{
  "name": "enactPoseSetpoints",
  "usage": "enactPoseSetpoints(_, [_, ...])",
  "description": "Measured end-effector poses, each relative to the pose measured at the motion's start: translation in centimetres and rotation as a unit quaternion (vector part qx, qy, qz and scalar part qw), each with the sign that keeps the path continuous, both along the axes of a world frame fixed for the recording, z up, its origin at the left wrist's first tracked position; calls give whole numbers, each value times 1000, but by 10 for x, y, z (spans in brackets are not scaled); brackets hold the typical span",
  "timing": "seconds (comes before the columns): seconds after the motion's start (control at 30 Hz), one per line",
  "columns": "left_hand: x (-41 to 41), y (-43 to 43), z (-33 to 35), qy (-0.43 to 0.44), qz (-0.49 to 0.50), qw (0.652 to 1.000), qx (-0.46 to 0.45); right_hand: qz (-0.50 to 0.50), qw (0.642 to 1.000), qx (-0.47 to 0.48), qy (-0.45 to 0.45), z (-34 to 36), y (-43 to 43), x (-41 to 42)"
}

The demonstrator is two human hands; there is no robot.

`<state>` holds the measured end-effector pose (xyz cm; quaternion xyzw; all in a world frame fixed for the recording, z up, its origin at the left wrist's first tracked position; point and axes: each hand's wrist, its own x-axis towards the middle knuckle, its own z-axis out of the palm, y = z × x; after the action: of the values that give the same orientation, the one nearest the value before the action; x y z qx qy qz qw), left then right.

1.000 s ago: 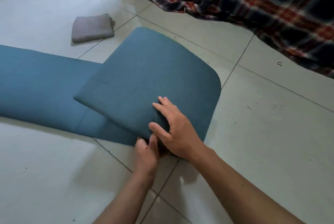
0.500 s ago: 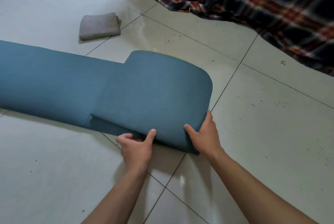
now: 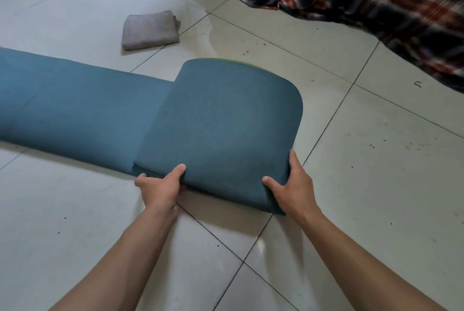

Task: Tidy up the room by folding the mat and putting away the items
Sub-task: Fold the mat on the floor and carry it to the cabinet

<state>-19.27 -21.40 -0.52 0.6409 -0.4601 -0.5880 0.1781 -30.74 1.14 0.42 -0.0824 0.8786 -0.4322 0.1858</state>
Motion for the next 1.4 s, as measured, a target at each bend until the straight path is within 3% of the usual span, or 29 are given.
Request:
enactPoseSetpoints(0.13, [0, 1, -2, 57, 33, 997, 41, -8, 1000, 13, -17, -2, 2, -4])
enactPoseSetpoints(0.3, [4, 11, -10, 102, 77, 992, 21, -61, 995, 18, -74, 0, 3, -10])
enactPoseSetpoints(0.4, [6, 15, -7, 17, 50, 998, -24, -111, 984, 1, -139, -4, 2, -9])
enactPoseSetpoints(0.47, [10, 13, 4, -97, -19, 986, -132, -122, 978, -9, -168, -6, -1, -10])
enactPoseSetpoints(0.53, [14, 6, 11, -174, -139, 932, -285, -136, 969, -36, -202, -5, -4, -13])
enactPoseSetpoints(0.6, [16, 0, 11, -231, -295, 826, -420, -145, 962, -70, -219, -4, -5, -14])
enactPoseSetpoints(0.67, [19, 0, 6, -246, -430, 727, -476, -152, 959, -91, -222, -6, -5, -14])
enactPoseSetpoints(0.7, [20, 3, 3, -240, -473, 710, -464, -153, 958, -95, -222, -8, -4, -13])
enactPoseSetpoints(1.03, [19, 22, 4, -236, -530, 657, -482, -174, 966, -67, -177, -9, 3, -17])
enactPoseSetpoints(1.23, [20, 52, 1, -227, -633, 542, -504, -194, 966, -41, -163, -12, 64, -26])
enactPoseSetpoints(1.4, [4, 104, 2, -204, -666, 518, -496, -214, 962, -10, -169, -10, 129, -28])
